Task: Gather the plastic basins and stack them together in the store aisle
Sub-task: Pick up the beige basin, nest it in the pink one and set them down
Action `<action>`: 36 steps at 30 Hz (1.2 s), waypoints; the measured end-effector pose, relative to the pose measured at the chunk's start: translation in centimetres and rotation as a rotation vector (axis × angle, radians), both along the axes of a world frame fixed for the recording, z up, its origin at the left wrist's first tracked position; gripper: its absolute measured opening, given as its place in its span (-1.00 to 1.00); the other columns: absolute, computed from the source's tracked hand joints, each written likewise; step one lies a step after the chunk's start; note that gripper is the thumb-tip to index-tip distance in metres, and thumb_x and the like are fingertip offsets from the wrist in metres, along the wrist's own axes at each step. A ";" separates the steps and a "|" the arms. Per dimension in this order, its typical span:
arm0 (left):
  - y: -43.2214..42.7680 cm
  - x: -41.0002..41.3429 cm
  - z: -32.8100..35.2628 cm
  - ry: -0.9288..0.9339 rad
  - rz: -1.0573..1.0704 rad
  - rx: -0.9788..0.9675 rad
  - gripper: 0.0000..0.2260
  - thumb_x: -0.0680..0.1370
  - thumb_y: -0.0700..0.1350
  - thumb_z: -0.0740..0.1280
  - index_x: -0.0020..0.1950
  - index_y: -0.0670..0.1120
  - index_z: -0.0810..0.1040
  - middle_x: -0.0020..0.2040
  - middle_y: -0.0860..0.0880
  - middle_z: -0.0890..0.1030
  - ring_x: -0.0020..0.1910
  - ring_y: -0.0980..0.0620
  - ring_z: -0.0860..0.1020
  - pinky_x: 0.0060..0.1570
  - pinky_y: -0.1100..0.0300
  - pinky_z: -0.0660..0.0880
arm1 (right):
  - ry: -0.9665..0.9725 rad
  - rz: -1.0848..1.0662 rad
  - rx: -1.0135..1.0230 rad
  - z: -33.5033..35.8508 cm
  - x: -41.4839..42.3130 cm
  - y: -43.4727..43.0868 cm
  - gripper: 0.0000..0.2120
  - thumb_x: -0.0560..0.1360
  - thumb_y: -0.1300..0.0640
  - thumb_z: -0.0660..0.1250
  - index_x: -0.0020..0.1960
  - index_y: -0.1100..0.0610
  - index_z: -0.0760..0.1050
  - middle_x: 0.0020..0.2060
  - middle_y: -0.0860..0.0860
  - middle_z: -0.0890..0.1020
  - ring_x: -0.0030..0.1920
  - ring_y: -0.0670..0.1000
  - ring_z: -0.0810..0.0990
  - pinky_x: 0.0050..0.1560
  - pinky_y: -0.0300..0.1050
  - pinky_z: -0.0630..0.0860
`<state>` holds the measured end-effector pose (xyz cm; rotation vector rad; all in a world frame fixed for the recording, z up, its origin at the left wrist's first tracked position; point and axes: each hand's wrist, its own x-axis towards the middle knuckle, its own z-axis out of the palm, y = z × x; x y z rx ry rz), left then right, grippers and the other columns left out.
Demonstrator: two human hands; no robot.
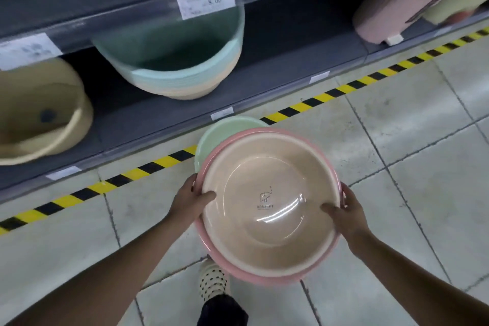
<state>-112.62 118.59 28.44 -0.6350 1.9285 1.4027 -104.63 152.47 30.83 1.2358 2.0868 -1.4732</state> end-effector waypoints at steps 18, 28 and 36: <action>-1.3 -4.1 -9.1 -0.016 0.319 -0.097 -0.67 0.34 -0.14 0.47 0.06 0.08 0.53 -0.02 0.03 0.66 -0.01 -0.03 0.63 -0.14 0.14 0.53 | -0.056 0.272 0.108 -11.6 -13.2 -0.9 -0.57 0.33 0.24 0.42 0.10 -0.16 0.52 -0.15 -0.07 0.65 -0.07 0.13 0.64 -0.04 0.06 0.62; 0.5 -4.5 -16.1 -0.017 0.342 -0.166 -0.57 0.26 -0.04 0.43 0.12 -0.02 0.60 0.00 -0.02 0.69 0.00 -0.07 0.65 0.07 -0.02 0.60 | -0.063 0.291 0.075 -18.6 -16.4 0.1 -0.40 0.17 0.11 0.41 0.23 -0.08 0.52 -0.09 0.01 0.66 -0.04 0.18 0.64 0.03 0.10 0.62; 1.1 -5.2 -19.9 -0.051 0.333 -0.192 -0.58 0.25 -0.07 0.43 0.11 -0.05 0.59 0.02 -0.04 0.67 0.00 -0.08 0.63 0.05 -0.02 0.59 | -0.105 0.270 0.113 -23.5 -16.1 0.6 -0.31 0.22 0.10 0.44 0.35 -0.07 0.47 -0.03 0.04 0.66 0.07 0.17 0.61 0.07 0.04 0.59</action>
